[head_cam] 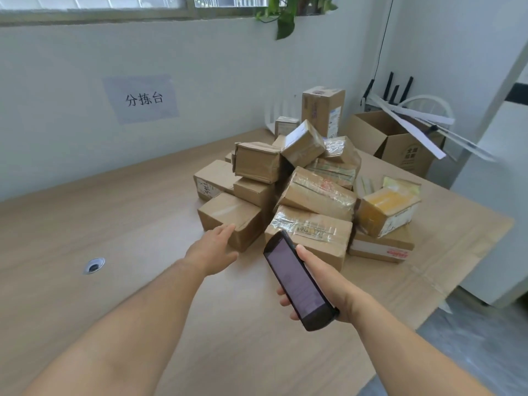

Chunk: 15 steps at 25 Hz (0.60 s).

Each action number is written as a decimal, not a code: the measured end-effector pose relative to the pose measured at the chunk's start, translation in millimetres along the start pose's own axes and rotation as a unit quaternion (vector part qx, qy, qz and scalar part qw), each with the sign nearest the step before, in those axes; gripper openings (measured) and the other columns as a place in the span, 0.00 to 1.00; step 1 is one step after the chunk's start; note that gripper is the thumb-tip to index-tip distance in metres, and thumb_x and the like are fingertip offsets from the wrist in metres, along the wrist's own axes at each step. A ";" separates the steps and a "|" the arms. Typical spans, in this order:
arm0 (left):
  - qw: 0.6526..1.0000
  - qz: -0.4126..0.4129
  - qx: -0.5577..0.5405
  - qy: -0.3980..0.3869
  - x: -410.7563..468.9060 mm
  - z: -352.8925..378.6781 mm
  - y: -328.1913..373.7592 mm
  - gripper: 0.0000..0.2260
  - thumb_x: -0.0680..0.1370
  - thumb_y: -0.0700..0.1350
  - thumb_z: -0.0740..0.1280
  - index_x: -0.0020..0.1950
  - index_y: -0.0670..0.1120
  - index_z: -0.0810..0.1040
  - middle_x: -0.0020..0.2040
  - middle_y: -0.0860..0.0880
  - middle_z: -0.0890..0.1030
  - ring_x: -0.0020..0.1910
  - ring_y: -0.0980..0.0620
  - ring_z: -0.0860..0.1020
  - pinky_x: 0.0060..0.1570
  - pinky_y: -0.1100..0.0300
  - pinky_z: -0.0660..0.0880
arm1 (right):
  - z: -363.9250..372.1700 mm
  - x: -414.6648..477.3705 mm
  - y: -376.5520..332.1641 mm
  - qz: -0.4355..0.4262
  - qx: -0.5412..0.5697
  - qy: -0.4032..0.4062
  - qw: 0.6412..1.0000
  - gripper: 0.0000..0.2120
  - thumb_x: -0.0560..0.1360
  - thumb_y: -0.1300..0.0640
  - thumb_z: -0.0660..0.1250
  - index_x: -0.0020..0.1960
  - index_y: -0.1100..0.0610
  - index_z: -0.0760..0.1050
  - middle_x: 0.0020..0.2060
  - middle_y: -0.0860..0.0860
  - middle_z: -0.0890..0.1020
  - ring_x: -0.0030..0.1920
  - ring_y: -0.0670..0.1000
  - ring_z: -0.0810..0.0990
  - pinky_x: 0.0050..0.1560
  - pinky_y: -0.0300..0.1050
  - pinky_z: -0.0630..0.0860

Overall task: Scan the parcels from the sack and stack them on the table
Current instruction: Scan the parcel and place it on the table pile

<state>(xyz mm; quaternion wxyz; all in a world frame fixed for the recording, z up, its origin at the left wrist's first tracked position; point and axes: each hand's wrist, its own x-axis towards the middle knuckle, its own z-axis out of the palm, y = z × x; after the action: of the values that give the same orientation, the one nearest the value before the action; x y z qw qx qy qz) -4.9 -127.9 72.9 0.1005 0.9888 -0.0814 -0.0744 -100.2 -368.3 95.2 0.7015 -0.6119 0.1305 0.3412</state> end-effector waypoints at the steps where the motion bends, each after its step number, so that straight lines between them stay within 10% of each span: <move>1: 1.000 0.002 0.004 -0.004 12.5 1.1 -5.5 0.32 0.79 0.53 0.62 0.79 0.51 0.51 0.78 0.51 0.55 0.76 0.49 0.56 0.71 0.52 0.62 | 3.4 9.8 -5.6 0.000 0.005 0.003 1.000 0.33 0.78 0.33 0.55 0.60 0.62 0.77 0.44 0.59 0.83 0.40 0.54 0.83 0.40 0.50 0.81; 15: 0.994 0.024 0.104 -0.024 120.7 51.3 -27.7 0.28 0.81 0.48 0.57 0.79 0.49 0.49 0.79 0.49 0.52 0.78 0.48 0.50 0.75 0.50 0.52 | 19.4 89.7 -28.1 0.004 0.012 0.029 1.000 0.36 0.77 0.31 0.54 0.64 0.61 0.76 0.48 0.58 0.82 0.44 0.53 0.82 0.44 0.51 0.81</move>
<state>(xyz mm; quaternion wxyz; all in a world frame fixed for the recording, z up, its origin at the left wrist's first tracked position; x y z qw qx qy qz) 108.6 -131.9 1.6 -0.0029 0.9896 -0.1146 -0.0867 -21.0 -321.8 67.2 0.7031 -0.6127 0.1573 0.3248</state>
